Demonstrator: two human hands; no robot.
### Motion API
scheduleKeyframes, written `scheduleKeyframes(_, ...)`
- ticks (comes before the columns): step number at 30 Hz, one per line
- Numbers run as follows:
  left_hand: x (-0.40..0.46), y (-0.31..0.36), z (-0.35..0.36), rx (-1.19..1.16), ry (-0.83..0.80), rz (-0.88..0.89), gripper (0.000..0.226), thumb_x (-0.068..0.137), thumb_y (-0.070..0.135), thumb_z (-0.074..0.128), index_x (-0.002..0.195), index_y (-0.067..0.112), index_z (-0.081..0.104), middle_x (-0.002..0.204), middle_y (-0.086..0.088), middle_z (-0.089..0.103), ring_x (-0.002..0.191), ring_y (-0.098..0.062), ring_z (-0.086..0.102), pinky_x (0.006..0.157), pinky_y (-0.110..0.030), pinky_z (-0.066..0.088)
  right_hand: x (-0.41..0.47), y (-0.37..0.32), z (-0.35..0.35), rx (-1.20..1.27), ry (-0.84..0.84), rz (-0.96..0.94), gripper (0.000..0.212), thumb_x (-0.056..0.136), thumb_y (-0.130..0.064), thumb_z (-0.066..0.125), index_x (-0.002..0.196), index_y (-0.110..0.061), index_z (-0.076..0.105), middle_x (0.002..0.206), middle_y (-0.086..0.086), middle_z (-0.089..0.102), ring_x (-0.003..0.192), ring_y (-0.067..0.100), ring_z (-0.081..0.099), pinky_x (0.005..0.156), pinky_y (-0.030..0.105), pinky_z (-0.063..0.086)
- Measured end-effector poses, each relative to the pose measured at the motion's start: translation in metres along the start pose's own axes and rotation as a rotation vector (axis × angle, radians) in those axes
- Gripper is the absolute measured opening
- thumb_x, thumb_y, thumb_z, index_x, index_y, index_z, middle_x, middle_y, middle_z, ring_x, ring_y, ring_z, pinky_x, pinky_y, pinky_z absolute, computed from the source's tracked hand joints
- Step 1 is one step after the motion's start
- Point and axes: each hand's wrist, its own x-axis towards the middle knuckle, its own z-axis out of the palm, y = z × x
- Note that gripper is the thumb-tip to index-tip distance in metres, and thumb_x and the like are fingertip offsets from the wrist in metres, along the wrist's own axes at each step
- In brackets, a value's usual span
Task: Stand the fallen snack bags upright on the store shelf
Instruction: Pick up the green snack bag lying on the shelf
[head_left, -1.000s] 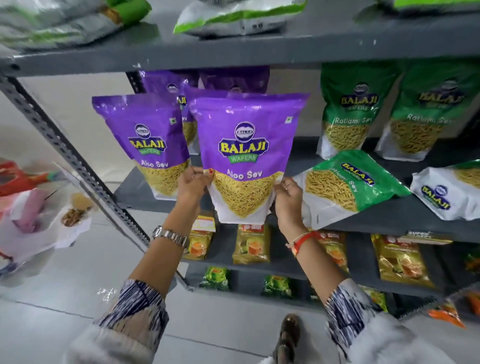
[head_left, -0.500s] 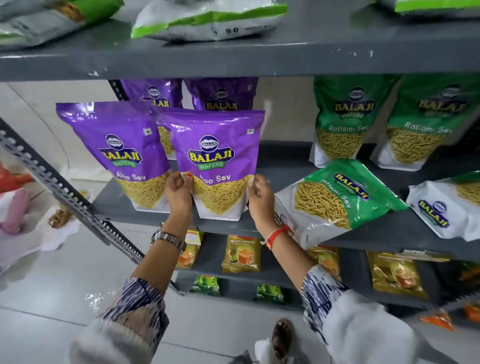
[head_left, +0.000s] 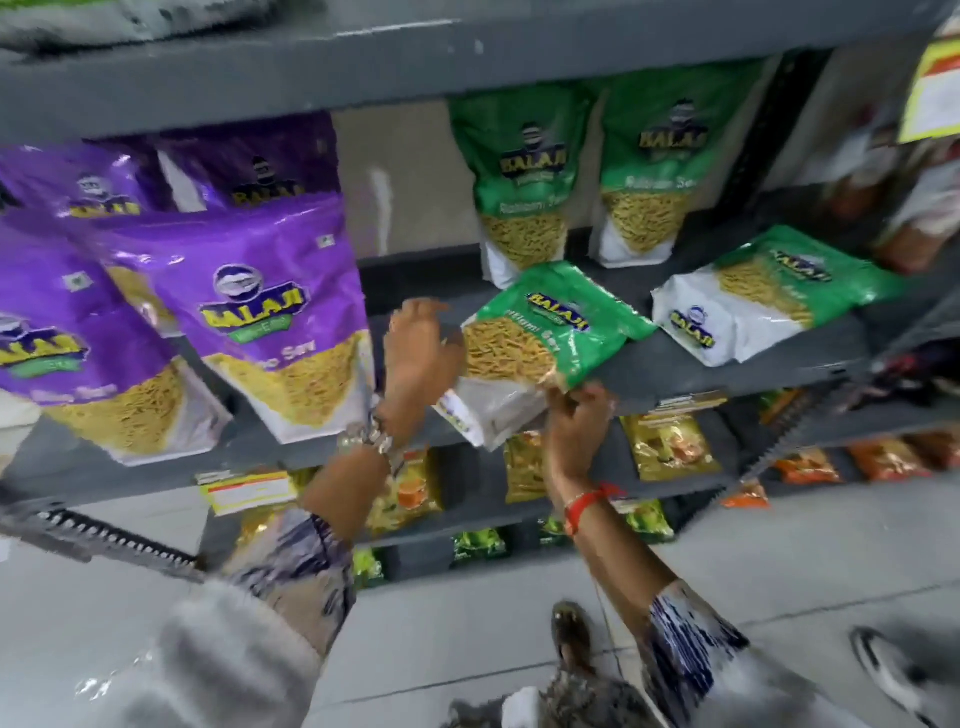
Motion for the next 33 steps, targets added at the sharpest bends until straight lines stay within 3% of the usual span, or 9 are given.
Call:
scheduleKeyframes(4, 0.067, 0.015, 0.016, 0.032, -0.355, -0.2, 0.034, 0.085, 0.015, 0.049, 0.113, -0.002, 0.06, 0.117, -0.023, 0.062, 0.109, -0.036, 0.058, 0.093, -0.039, 0.045, 0.024, 0.012, -0.002, 0.244, -0.153, 0.337, 0.02, 0.089, -0.016, 0.054, 0.079, 0.001, 0.053, 0.067, 0.013, 0.054, 0.055, 0.021, 0.052, 0.043, 0.03, 0.045)
scheduleKeyframes(6, 0.088, 0.009, 0.024, -0.03, -0.518, -0.272, 0.026, 0.083, 0.02, 0.054, 0.099, 0.003, 0.065, 0.104, -0.019, 0.062, 0.096, -0.029, 0.058, 0.089, -0.04, 0.046, 0.033, 0.008, -0.004, 0.313, -0.236, 0.428, 0.018, 0.093, -0.02, 0.05, 0.078, -0.01, 0.05, 0.072, 0.013, 0.054, 0.062, 0.024, 0.053, 0.047, 0.028, 0.046)
scheduleKeyframes(9, 0.099, -0.012, 0.039, -0.205, -0.637, -0.329, 0.034, 0.073, 0.034, 0.066, 0.09, 0.005, 0.069, 0.106, -0.021, 0.067, 0.094, -0.033, 0.061, 0.099, -0.049, 0.045, 0.051, 0.012, -0.007, 0.292, -0.293, 0.47, 0.025, 0.093, -0.019, 0.05, 0.068, -0.014, 0.05, 0.07, 0.011, 0.057, 0.07, 0.028, 0.058, 0.067, 0.043, 0.056)
scheduleKeyframes(12, 0.094, -0.014, 0.045, -0.324, -0.618, -0.457, 0.029, 0.081, 0.022, 0.064, 0.098, -0.001, 0.065, 0.088, -0.016, 0.068, 0.085, -0.031, 0.061, 0.099, -0.047, 0.047, 0.064, 0.01, -0.011, 0.255, -0.286, 0.555, 0.029, 0.093, -0.013, 0.049, 0.064, -0.012, 0.052, 0.069, 0.01, 0.058, 0.07, 0.027, 0.059, 0.083, 0.054, 0.053)
scheduleKeyframes(16, 0.076, -0.008, 0.041, -0.522, -0.532, -0.587, 0.015, 0.084, 0.015, 0.06, 0.078, 0.001, 0.063, 0.051, -0.002, 0.069, 0.054, -0.022, 0.063, 0.079, -0.037, 0.056, 0.065, -0.001, -0.017, 0.322, -0.257, 0.59, 0.028, 0.093, -0.007, 0.047, 0.066, -0.009, 0.052, 0.07, 0.009, 0.058, 0.066, 0.023, 0.059, 0.06, 0.036, 0.056)
scheduleKeyframes(21, 0.035, 0.002, 0.02, -0.788, -0.35, -0.612, 0.013, 0.087, 0.014, 0.054, 0.077, 0.009, 0.061, 0.049, 0.003, 0.068, 0.054, -0.016, 0.063, 0.058, -0.023, 0.055, 0.057, -0.012, -0.041, 0.327, -0.288, 0.382, 0.039, 0.079, -0.035, 0.059, 0.07, 0.002, 0.055, 0.074, 0.018, 0.049, 0.074, 0.028, 0.049, 0.065, 0.041, 0.039)
scheduleKeyframes(26, -0.023, 0.019, -0.012, -0.979, -0.244, -0.621, 0.012, 0.084, 0.017, 0.057, 0.09, 0.011, 0.066, 0.083, -0.008, 0.067, 0.076, -0.023, 0.063, 0.076, -0.033, 0.053, 0.041, -0.044, -0.076, 0.391, -0.286, 0.212, 0.045, 0.075, -0.036, 0.063, 0.108, -0.005, 0.066, 0.113, 0.022, 0.067, 0.11, 0.038, 0.061, 0.09, 0.048, 0.048)
scheduleKeyframes(31, -0.061, 0.023, -0.033, -1.025, -0.263, -0.42, 0.018, 0.089, 0.009, 0.046, 0.087, 0.015, 0.063, 0.062, 0.008, 0.07, 0.058, -0.007, 0.064, 0.058, -0.02, 0.053, 0.022, -0.059, -0.094, 0.457, -0.266, 0.074, 0.017, 0.081, -0.026, 0.062, 0.092, -0.017, 0.07, 0.096, 0.007, 0.072, 0.102, 0.029, 0.065, 0.094, 0.045, 0.052)
scheduleKeyframes(33, -0.066, 0.025, -0.035, -1.007, -0.229, -0.383, 0.022, 0.091, 0.01, 0.043, 0.091, 0.015, 0.064, 0.072, 0.006, 0.072, 0.065, -0.007, 0.066, 0.061, -0.021, 0.053, 0.018, -0.059, -0.091, 0.414, -0.269, 0.04, 0.013, 0.082, -0.029, 0.06, 0.087, -0.021, 0.069, 0.094, 0.006, 0.071, 0.099, 0.026, 0.065, 0.094, 0.047, 0.052)
